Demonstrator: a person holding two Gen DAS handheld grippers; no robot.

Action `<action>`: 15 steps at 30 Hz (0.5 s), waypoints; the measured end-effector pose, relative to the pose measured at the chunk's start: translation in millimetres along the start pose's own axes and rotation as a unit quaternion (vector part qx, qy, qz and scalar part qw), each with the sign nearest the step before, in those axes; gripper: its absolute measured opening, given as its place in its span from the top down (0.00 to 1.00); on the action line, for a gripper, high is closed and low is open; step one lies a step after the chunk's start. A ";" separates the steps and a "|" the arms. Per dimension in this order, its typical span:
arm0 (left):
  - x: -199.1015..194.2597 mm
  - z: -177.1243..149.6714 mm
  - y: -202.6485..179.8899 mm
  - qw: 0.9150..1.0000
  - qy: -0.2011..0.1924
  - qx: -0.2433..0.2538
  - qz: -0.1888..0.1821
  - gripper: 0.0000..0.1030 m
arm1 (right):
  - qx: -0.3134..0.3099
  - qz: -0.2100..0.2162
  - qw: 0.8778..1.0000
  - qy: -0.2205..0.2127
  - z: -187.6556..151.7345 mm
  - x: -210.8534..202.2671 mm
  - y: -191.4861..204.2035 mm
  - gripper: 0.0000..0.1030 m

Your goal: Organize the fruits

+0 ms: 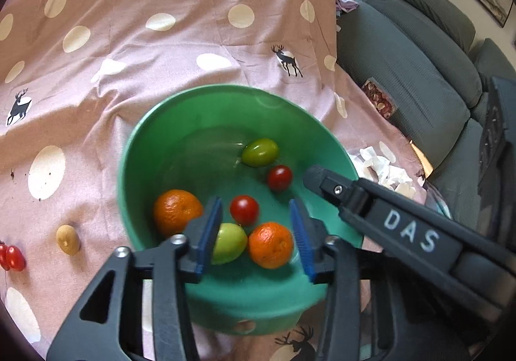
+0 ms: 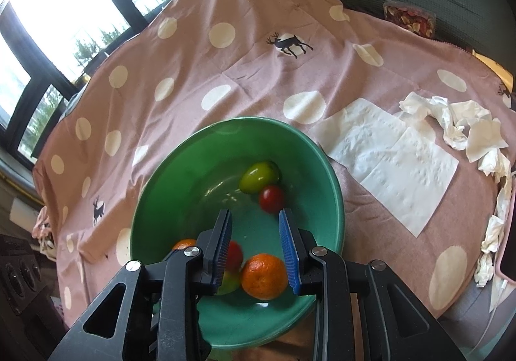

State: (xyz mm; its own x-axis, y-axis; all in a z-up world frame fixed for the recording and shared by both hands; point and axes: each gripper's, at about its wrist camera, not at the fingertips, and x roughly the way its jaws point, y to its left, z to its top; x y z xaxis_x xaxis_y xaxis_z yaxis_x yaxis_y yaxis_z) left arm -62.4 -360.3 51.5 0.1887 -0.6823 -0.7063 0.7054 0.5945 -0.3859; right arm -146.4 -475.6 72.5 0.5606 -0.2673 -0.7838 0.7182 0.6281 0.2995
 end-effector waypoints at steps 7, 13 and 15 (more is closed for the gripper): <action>-49.2 -3.7 31.1 0.998 -0.045 -0.040 0.017 0.27 | -0.009 -0.006 1.000 -0.021 -1.3 -7.1 7.4 0.58; -103.9 -14.3 78.4 0.988 -0.094 -0.097 0.069 0.23 | -0.033 0.013 0.999 -0.036 -4.2 -14.8 24.2 0.58; -120.4 -20.4 95.5 0.982 -0.110 -0.114 0.106 0.23 | -0.046 0.021 0.998 -0.037 -7.0 -16.4 33.3 0.58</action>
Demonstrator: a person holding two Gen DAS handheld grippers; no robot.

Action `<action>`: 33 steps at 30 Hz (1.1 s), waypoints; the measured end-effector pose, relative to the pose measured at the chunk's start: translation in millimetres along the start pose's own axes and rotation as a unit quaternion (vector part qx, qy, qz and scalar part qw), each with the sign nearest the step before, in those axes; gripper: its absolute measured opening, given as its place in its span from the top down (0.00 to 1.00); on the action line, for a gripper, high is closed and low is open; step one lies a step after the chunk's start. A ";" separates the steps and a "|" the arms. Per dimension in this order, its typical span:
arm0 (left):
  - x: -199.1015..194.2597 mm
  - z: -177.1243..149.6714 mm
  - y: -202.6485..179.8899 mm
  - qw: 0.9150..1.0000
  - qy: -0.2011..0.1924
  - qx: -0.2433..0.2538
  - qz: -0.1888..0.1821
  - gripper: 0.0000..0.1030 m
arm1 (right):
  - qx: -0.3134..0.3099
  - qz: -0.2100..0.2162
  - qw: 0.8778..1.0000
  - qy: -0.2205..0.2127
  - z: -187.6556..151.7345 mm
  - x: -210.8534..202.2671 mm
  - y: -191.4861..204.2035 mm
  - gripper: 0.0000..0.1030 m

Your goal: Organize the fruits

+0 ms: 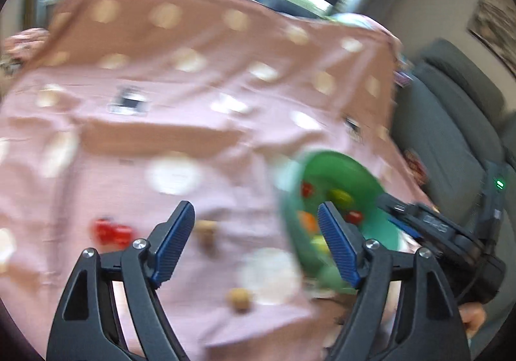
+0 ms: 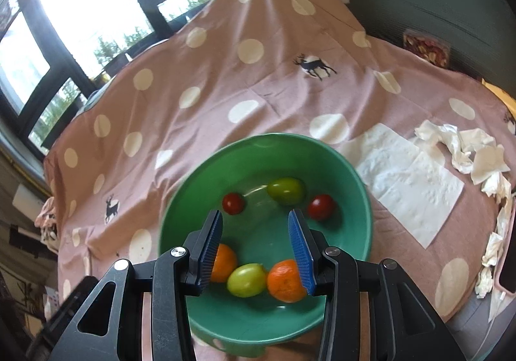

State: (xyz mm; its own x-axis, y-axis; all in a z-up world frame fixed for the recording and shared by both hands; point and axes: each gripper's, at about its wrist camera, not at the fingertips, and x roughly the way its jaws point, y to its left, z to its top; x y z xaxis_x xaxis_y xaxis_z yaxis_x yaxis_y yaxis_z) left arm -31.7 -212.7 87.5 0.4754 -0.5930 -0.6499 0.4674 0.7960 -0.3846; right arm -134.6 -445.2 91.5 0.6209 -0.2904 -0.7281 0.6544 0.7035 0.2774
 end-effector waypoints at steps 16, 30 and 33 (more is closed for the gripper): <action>1.0 -10.8 126.5 0.986 0.015 -0.126 0.104 0.23 | -0.139 0.110 0.981 0.075 -41.2 25.0 101.3 0.58; 23.5 -19.6 140.8 0.981 0.063 -0.160 0.087 0.56 | -0.143 0.203 0.947 0.202 -87.2 77.8 153.0 0.58; 33.5 -20.3 138.2 0.981 0.070 -0.154 0.093 0.62 | -0.129 0.198 0.951 0.199 -84.1 78.0 146.3 0.58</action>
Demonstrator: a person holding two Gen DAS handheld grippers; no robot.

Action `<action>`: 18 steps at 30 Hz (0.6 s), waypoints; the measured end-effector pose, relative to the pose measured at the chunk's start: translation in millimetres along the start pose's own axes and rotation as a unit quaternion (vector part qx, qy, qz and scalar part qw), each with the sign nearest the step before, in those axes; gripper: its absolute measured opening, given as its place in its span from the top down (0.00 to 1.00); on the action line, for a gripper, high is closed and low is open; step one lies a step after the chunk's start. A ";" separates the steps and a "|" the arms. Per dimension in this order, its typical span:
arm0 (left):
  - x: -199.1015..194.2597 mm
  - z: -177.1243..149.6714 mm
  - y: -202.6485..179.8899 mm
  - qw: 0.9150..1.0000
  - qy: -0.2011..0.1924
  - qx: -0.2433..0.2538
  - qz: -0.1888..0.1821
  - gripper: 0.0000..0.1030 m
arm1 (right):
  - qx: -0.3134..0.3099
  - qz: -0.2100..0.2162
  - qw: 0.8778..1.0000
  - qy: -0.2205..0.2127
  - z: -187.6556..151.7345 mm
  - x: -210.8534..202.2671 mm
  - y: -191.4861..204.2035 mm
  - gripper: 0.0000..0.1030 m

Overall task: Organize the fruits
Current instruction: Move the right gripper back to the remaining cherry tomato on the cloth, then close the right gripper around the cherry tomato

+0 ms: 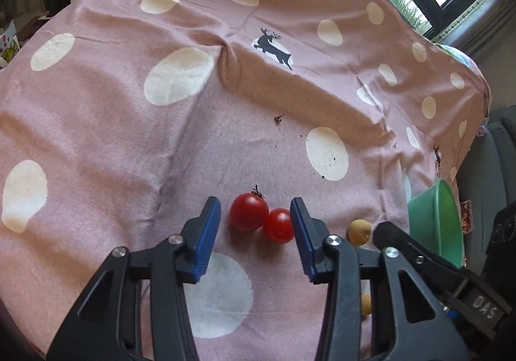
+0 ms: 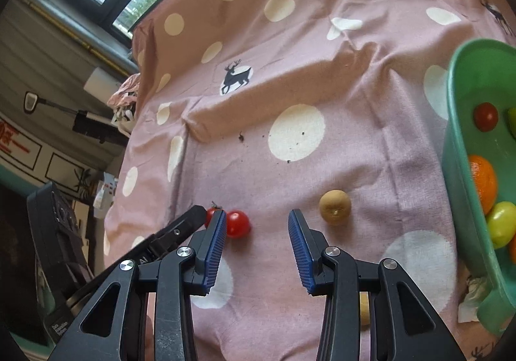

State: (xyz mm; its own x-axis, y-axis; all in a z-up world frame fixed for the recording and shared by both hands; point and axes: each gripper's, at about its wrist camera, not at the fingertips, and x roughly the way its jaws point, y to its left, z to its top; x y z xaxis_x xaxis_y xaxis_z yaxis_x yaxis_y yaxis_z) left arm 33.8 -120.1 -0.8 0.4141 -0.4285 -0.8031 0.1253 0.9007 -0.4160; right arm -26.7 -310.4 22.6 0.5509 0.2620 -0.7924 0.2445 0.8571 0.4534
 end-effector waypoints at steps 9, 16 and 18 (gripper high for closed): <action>20.0 1.0 6.4 1.000 0.020 -0.011 0.012 0.72 | 0.009 0.003 1.000 -0.005 1.0 -4.6 -5.6 0.58; -7.2 1.4 8.7 0.999 -0.026 -0.022 0.012 0.73 | -0.011 -0.001 1.000 0.000 -0.2 4.4 8.7 0.58; -22.3 3.2 11.4 0.998 -0.050 -0.026 0.012 0.73 | -0.024 -0.005 1.000 -0.001 -0.2 9.0 15.3 0.58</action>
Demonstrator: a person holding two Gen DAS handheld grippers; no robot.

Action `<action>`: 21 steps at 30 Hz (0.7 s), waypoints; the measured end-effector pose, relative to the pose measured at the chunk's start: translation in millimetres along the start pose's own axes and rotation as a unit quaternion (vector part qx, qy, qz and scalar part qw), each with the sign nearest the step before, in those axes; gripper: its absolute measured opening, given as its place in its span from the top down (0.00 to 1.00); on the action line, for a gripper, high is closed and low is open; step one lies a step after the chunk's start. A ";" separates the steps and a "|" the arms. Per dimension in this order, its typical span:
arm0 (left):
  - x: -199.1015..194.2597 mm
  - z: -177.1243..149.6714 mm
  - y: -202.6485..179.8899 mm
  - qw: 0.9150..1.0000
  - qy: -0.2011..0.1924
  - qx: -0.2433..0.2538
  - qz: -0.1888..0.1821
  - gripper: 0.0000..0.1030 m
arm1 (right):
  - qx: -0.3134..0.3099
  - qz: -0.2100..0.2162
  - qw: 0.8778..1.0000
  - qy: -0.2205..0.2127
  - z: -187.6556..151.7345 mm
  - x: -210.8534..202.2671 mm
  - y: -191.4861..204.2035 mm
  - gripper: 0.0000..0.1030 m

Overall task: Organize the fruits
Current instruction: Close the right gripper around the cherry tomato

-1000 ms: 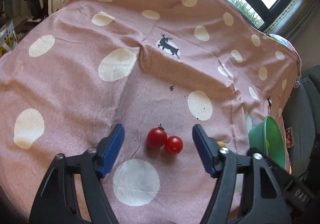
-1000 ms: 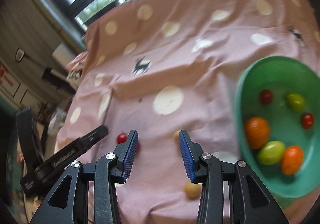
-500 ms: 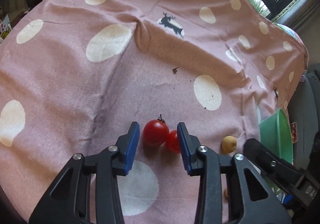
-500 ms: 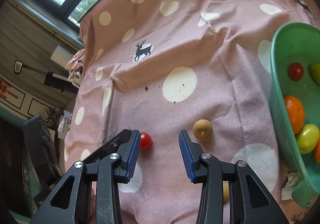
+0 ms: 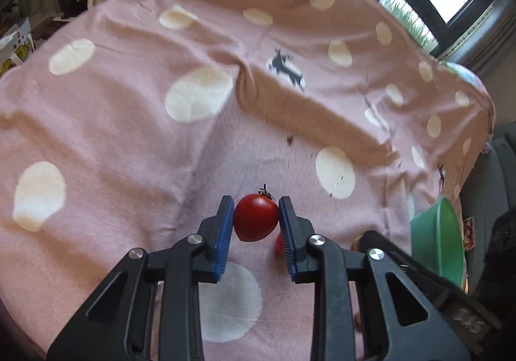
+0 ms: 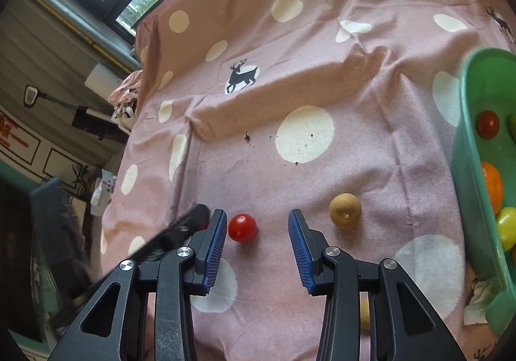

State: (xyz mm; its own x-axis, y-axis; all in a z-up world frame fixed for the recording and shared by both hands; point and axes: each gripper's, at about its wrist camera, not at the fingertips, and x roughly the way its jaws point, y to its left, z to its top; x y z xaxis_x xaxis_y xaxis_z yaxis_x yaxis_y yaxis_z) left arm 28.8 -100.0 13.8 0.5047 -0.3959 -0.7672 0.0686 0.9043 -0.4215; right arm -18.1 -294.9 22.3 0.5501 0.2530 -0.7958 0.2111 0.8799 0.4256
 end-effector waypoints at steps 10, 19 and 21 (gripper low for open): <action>-25.2 6.5 15.0 0.999 -0.038 -0.027 0.009 0.73 | -0.053 -0.041 0.997 0.036 -3.8 47.7 27.3 0.58; -29.8 4.6 11.7 0.999 -0.042 -0.020 0.009 0.73 | -0.072 -0.074 0.994 0.046 -8.5 66.5 32.5 0.61; -30.8 4.3 9.8 0.999 -0.043 -0.018 0.007 0.73 | -0.080 -0.076 0.993 0.047 -9.3 67.3 33.2 0.68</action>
State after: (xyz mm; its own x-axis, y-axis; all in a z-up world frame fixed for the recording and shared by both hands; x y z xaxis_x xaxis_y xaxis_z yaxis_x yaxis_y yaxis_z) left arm 17.7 -78.3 35.4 0.5778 -0.3668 -0.7292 0.0303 0.9024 -0.4299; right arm 18.3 -244.9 -21.1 0.4424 0.1425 -0.8854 0.1507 0.9614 0.2300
